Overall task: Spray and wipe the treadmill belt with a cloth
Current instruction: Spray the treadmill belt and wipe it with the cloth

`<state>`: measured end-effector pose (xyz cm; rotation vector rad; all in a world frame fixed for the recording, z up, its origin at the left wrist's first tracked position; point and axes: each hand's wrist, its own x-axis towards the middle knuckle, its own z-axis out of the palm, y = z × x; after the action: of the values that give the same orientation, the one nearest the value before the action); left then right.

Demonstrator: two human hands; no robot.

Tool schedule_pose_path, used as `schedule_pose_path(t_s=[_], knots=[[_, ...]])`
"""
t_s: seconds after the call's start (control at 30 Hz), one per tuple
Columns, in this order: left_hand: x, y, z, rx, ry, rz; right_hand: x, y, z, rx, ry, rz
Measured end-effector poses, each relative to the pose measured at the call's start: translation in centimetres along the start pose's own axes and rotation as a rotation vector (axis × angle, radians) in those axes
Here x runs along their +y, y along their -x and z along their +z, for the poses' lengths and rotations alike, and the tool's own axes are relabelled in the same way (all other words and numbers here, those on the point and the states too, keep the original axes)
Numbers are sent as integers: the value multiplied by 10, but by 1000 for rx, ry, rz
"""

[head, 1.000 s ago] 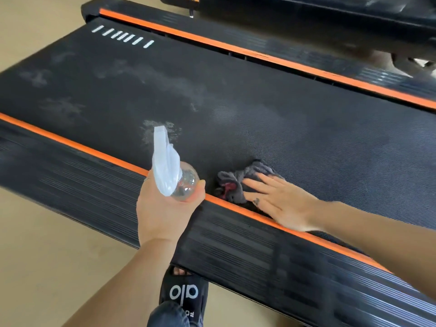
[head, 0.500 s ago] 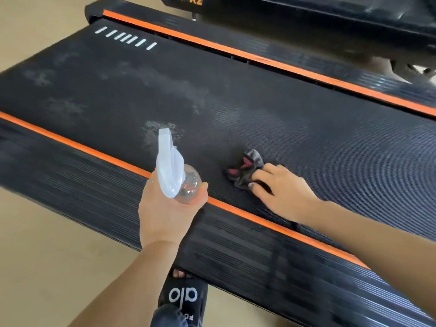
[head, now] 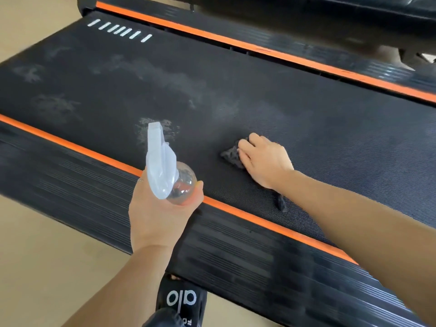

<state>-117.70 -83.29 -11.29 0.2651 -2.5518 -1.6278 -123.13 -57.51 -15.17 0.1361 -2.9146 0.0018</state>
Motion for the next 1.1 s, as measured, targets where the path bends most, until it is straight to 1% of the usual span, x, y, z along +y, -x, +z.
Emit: schedule_pose_path(t_s=[0.07, 0.1, 0.13, 0.2, 0.33, 0.43, 0.5, 0.6, 0.67, 0.73, 0.77, 0.8, 0.83, 0.9, 0.97, 1.03, 1.1], knots=[[0, -1, -1, -2, 10, -18, -3, -21, 5, -3, -3, 260], [0, -2, -1, -8, 3, -21, -6, -24, 7, -20, -5, 314], [0, -2, -1, -12, -12, -22, -9, -19, 5, -30, -1, 309], [3, 0, -1, -3, -26, -27, -8, 12, -6, -26, -9, 204], [7, 2, -2, 0, 3, -11, 21, 116, -44, -83, -28, 47], [5, 1, -4, -16, 2, 17, 37, 138, -49, -90, 0, -27], [4, 2, -4, -28, 1, 43, 34, 123, -40, -75, 28, 5], [5, 1, -4, -39, 7, 29, 23, 78, -23, -13, 62, 90], [4, -1, -3, -25, -3, 25, 18, 33, -12, 16, 39, 219], [3, -1, -2, -19, 8, 21, 9, -20, 2, -5, 9, 362], [3, -1, -2, -19, 13, 22, 1, -43, 8, -21, -4, 388], [4, -1, -2, -19, 21, 17, -10, -61, 13, -23, -11, 364], [4, -2, -2, -16, 30, 13, -22, -75, 17, -8, -19, 288], [4, -2, -3, -1, 30, 24, -49, -79, 18, 6, -41, 35], [5, -3, -2, -1, -35, 60, -63, -59, 13, 27, -92, -141], [10, -5, -3, -28, -99, 69, -61, -32, 5, 20, -144, -220], [18, -11, -7, -98, -139, 51, -52, -6, 1, 14, -169, -272]])
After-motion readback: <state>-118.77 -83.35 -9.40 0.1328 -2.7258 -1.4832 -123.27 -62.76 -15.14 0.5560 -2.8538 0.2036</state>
